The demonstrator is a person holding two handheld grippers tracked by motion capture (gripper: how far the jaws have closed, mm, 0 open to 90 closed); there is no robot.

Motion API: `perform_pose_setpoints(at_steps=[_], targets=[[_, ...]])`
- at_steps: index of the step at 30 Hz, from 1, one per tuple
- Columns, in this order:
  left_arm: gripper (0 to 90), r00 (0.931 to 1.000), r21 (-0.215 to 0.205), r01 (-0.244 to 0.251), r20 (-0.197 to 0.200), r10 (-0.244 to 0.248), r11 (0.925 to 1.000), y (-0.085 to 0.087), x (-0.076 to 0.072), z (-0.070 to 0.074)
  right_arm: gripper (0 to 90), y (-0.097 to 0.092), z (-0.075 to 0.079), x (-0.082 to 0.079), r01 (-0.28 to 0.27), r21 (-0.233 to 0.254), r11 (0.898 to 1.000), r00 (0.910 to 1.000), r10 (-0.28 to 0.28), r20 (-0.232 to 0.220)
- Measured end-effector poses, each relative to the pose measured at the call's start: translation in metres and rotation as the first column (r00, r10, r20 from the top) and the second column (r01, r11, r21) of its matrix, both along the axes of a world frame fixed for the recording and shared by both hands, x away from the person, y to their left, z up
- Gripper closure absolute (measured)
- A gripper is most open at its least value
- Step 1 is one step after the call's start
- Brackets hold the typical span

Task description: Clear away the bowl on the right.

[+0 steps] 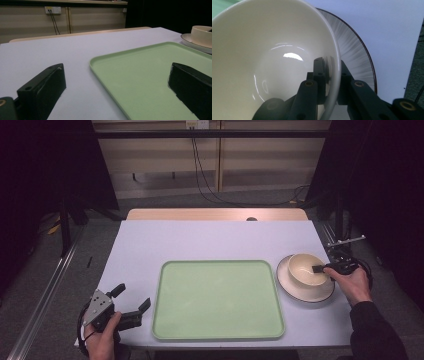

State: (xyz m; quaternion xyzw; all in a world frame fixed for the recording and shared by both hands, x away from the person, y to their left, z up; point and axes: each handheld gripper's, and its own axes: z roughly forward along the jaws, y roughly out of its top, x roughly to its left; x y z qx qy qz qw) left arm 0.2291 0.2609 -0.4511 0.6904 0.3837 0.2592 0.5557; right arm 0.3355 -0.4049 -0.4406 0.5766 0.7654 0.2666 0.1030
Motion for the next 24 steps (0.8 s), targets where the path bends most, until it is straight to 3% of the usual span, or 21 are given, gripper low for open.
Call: perform_pose_setpoints(at_steps=[7,11,24], targets=[[1.4,1.0,-0.003,-0.007,0.0,0.007,1.0,0.0005,-0.0009,0.0,83.6,0.0003,0.0003,0.0004,0.001,0.019,1.0,1.0,-0.001,0.0],[1.4,1.0,-0.003,-0.007,0.001,0.007,1.0,0.0005,-0.0008,0.0,84.0,-0.0017,0.0015,-0.0004,-0.001,0.057,0.998,1.0,0.001,-0.006],[1.4,1.0,-0.003,-0.01,0.0,0.01,0.9999,0.0009,-0.0009,0.0,83.8,-0.0047,0.0062,-0.0042,0.029,0.083,0.996,0.9996,-0.029,0.003]])
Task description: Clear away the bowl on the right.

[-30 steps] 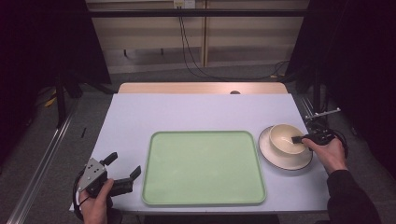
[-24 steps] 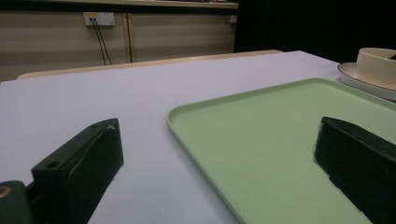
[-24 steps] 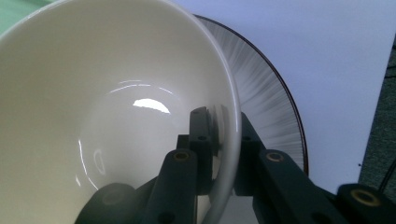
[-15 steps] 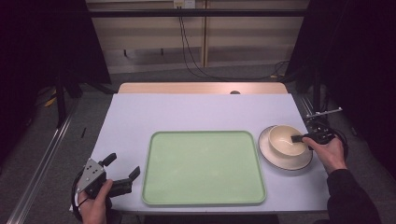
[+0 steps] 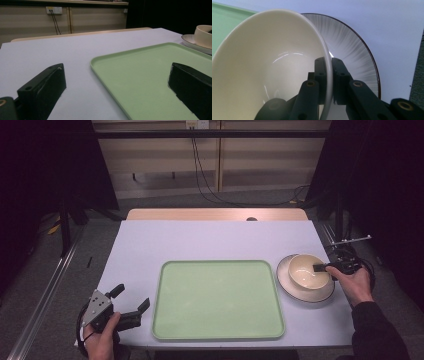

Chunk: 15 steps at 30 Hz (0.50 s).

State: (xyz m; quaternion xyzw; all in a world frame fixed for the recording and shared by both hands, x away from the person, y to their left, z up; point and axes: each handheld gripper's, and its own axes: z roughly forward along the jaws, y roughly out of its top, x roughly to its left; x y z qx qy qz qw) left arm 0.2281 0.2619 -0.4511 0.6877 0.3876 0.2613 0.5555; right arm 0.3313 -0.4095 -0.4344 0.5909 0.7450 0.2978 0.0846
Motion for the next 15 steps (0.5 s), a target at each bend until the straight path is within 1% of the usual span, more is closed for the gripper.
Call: perform_pose_setpoints(at_steps=[3,4,11,13,15], targets=[[1.5,1.0,-0.001,0.004,0.001,-0.004,1.0,-0.0002,0.0001,0.0,83.7,-0.0008,0.0,-0.0007,-0.002,0.001,1.0,1.0,0.001,0.006],[1.5,1.0,-0.001,0.007,0.0,-0.007,1.0,0.0001,0.0002,-0.0001,83.7,-0.0006,0.0008,-0.0014,0.002,0.001,1.0,1.0,-0.002,-0.004],[1.5,1.0,0.0,0.005,0.002,-0.005,1.0,0.0,0.0,0.0,83.5,-0.0012,0.0016,-0.0028,0.0,0.007,1.0,1.0,0.0,0.002],[1.5,1.0,0.001,0.004,0.001,-0.004,1.0,0.0001,0.0,0.0,83.5,-0.0023,0.0019,-0.0035,0.006,0.007,1.0,0.9999,-0.006,0.012],[1.5,1.0,0.0,0.005,0.001,-0.005,1.0,0.0002,0.0002,0.0,83.5,-0.0041,0.003,-0.0045,0.008,0.018,1.0,0.9999,-0.008,0.009]])
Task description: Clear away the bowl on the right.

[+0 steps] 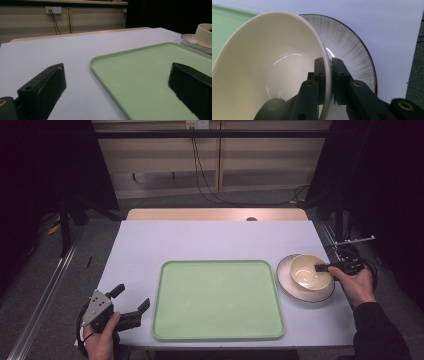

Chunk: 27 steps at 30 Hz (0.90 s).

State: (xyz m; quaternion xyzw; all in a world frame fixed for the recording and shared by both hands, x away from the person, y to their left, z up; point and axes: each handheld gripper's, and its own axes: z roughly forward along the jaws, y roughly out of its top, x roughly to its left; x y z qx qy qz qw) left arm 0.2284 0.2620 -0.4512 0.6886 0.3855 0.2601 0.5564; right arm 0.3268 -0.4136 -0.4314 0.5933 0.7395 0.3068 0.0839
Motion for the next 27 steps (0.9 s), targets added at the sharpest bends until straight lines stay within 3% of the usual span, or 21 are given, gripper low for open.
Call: perform_pose_setpoints(at_steps=[23,27], targets=[[1.4,1.0,0.006,-0.002,0.001,0.002,1.0,-0.001,0.0,0.0,83.5,-0.003,0.015,-0.01,-0.026,0.043,0.999,0.9977,0.023,0.064],[1.5,1.0,0.004,-0.004,0.002,0.004,1.0,0.0,0.0,0.0,83.4,0.0,0.02,-0.012,-0.068,0.043,0.997,0.9962,0.066,0.056]])
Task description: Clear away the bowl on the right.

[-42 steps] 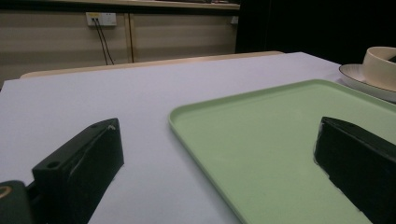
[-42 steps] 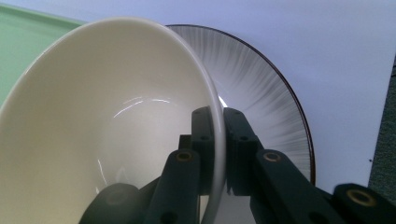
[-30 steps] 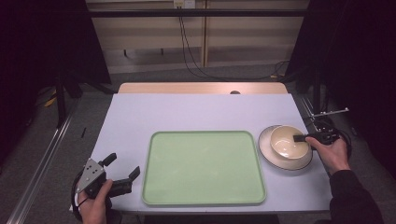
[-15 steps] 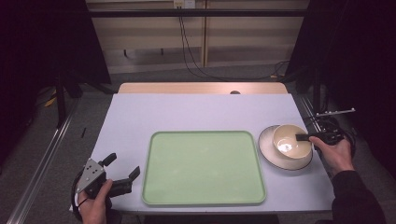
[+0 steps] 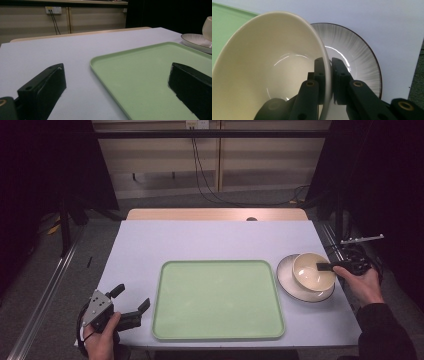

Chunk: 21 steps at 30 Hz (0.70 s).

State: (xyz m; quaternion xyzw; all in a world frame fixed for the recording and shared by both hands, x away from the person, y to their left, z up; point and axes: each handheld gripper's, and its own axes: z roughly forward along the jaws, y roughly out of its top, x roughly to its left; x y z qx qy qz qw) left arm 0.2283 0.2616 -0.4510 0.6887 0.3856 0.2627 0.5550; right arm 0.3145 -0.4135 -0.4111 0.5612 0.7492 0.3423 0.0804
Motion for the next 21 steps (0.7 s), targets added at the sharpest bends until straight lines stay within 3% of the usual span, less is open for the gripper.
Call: perform_pose_setpoints(at_steps=[6,21], targets=[[1.5,1.0,-0.002,0.002,-0.003,-0.002,1.0,0.0,0.0,0.0,83.4,0.001,0.006,-0.001,-0.018,0.019,1.0,0.9997,0.018,0.019],[1.6,1.0,-0.001,0.004,-0.002,-0.004,1.0,0.0,0.0,0.0,83.4,-0.002,0.021,-0.006,0.002,0.057,0.998,0.9989,-0.004,0.047]])
